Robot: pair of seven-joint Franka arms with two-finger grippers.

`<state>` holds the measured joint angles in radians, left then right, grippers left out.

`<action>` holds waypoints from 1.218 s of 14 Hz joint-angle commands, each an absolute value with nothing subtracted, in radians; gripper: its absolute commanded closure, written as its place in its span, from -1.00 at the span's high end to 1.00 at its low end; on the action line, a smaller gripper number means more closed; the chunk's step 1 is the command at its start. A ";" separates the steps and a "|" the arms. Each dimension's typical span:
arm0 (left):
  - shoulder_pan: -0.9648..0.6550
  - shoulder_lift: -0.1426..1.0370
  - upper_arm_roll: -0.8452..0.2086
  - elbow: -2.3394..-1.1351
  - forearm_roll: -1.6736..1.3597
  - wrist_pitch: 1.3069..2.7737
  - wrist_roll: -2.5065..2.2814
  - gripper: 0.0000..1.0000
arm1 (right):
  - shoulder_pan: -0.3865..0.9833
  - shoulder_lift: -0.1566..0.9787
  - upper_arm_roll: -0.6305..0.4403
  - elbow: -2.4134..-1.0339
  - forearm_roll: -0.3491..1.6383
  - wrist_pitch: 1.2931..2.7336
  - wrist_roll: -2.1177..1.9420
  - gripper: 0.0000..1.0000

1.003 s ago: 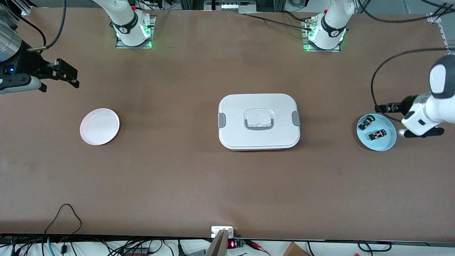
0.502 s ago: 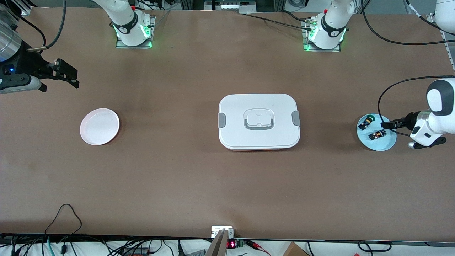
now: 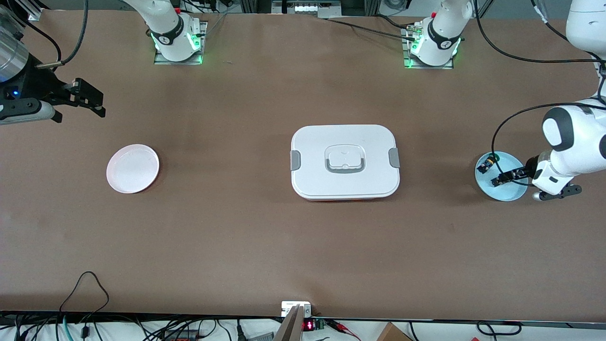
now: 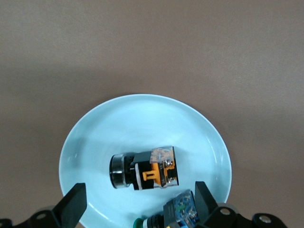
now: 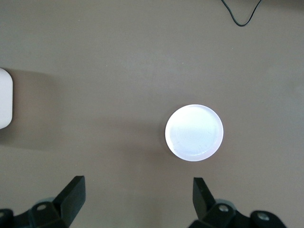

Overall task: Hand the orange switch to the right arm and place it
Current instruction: 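Lower the left gripper onto the orange switch in the blue dish and grasp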

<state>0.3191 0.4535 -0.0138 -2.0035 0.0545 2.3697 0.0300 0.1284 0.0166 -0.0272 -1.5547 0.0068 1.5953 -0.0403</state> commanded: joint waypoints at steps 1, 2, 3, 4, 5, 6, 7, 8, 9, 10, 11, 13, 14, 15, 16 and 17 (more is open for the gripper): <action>0.336 0.446 -0.025 -2.066 0.052 2.451 0.044 1.00 | 0.129 0.018 -0.026 -1.540 0.005 1.580 -0.028 1.00; 0.344 0.459 -0.025 -2.072 0.052 2.479 0.044 1.00 | 0.129 0.018 -0.026 -1.540 0.005 1.580 -0.028 1.00; 0.351 0.466 -0.026 -2.077 0.052 2.493 0.044 1.00 | 0.127 0.018 -0.026 -1.540 0.005 1.580 -0.028 1.00; 0.351 0.480 -0.028 -2.075 0.051 2.503 0.044 1.00 | 0.129 0.018 -0.026 -1.540 0.005 1.578 -0.028 1.00; 0.350 0.491 -0.029 -2.074 0.038 2.519 0.043 1.00 | 0.129 0.018 -0.026 -1.537 0.005 1.578 -0.028 1.00; 0.348 0.505 -0.037 -2.072 0.020 2.532 0.043 1.00 | 0.129 0.018 -0.026 -1.540 0.005 1.578 -0.028 1.00; 0.351 0.509 -0.047 -2.071 0.015 2.539 0.044 1.00 | 0.129 0.017 -0.026 -1.540 0.005 1.578 -0.028 1.00; 0.351 0.514 -0.048 -2.066 0.014 2.540 0.044 1.00 | 0.129 0.018 -0.026 -1.537 0.005 1.578 -0.028 1.00; 0.350 0.526 -0.049 -2.059 0.012 2.546 0.043 1.00 | 0.129 0.018 -0.026 -1.540 0.005 1.578 -0.028 1.00; 0.350 0.532 -0.049 -2.056 0.009 2.560 0.043 1.00 | 0.129 0.017 -0.026 -1.540 0.005 1.578 -0.028 1.00; 0.351 0.534 -0.049 -2.056 0.006 2.562 0.044 0.87 | 0.129 0.018 -0.026 -1.540 0.005 1.578 -0.028 1.00; 0.350 0.534 -0.049 -2.054 0.008 2.559 0.049 0.42 | 0.129 0.017 -0.026 -1.540 0.005 1.578 -0.028 1.00; 0.348 0.532 -0.049 -2.054 0.008 2.556 0.078 0.20 | 0.129 0.017 -0.026 -1.540 0.005 1.578 -0.028 1.00; 0.350 0.532 -0.049 -2.054 0.008 2.553 0.128 -0.11 | 0.129 0.017 -0.026 -1.537 0.005 1.578 -0.028 1.00; 0.351 0.532 -0.048 -2.054 0.006 2.550 0.167 -0.41 | 0.129 0.017 -0.026 -1.540 0.005 1.578 -0.028 1.00; 0.351 0.531 -0.048 -2.054 0.006 2.537 0.184 -0.56 | 0.129 0.017 -0.026 -1.540 0.005 1.578 -0.028 1.00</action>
